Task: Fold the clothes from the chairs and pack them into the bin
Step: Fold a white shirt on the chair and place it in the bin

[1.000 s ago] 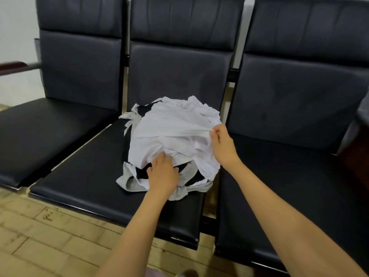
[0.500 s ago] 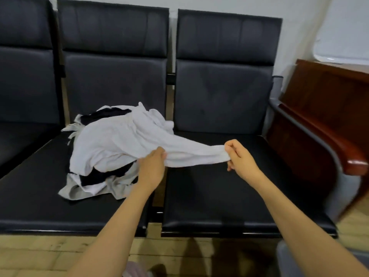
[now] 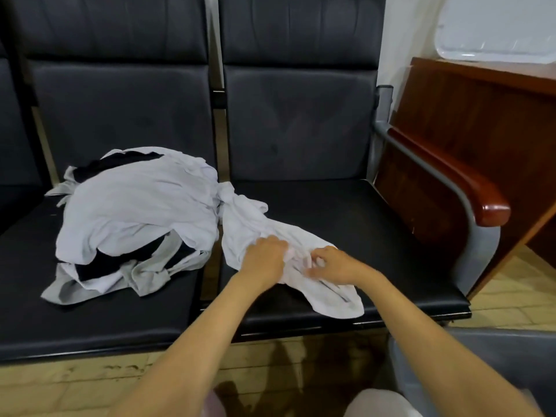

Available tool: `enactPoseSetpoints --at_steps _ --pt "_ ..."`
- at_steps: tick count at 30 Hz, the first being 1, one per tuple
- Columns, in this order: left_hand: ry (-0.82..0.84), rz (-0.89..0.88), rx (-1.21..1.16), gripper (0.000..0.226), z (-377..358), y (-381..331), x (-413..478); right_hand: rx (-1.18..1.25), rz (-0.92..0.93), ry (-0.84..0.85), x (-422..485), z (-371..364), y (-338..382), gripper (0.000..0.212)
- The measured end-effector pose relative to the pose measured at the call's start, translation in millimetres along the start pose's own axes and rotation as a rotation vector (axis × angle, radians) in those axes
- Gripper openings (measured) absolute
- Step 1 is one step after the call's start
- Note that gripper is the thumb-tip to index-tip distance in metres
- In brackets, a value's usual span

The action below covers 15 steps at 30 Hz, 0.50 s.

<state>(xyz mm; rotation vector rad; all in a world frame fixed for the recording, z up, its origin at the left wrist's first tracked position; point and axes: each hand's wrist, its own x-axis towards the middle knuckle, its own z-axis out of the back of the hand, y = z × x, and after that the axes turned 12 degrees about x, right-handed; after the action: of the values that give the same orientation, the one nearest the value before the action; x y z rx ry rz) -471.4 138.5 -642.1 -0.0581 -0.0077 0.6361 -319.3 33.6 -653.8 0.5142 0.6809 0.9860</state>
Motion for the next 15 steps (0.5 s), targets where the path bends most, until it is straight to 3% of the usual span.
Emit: enactPoseSetpoints --at_steps 3,5,6,8,11,13,15 --pt "0.049 0.175 0.104 0.046 -5.2 22.1 6.0 -0.184 0.008 0.020 7.7 -12.2 6.9 0.027" --pt "0.158 0.193 0.103 0.044 -5.8 31.1 5.2 -0.265 -0.031 -0.025 11.9 -10.7 6.3 0.023" --pt "0.166 0.171 0.055 0.040 -3.5 30.5 2.5 -0.320 -0.072 -0.047 13.5 -6.8 3.4 0.032" --pt "0.239 0.052 -0.225 0.028 4.2 22.4 -5.6 -0.419 -0.191 -0.073 17.1 5.5 -6.6 0.053" --pt "0.546 -0.166 -0.810 0.018 17.7 -0.7 -23.7 -0.400 -0.362 -0.159 21.2 26.7 -11.9 0.055" --pt "0.432 -0.187 -0.879 0.017 18.0 -2.4 -23.5 -0.298 -0.323 -0.359 23.3 32.0 -7.3 0.047" --pt "0.128 -0.039 -0.749 0.022 17.8 7.5 -13.8 -0.132 -0.060 -0.549 24.5 23.7 6.0 0.035"
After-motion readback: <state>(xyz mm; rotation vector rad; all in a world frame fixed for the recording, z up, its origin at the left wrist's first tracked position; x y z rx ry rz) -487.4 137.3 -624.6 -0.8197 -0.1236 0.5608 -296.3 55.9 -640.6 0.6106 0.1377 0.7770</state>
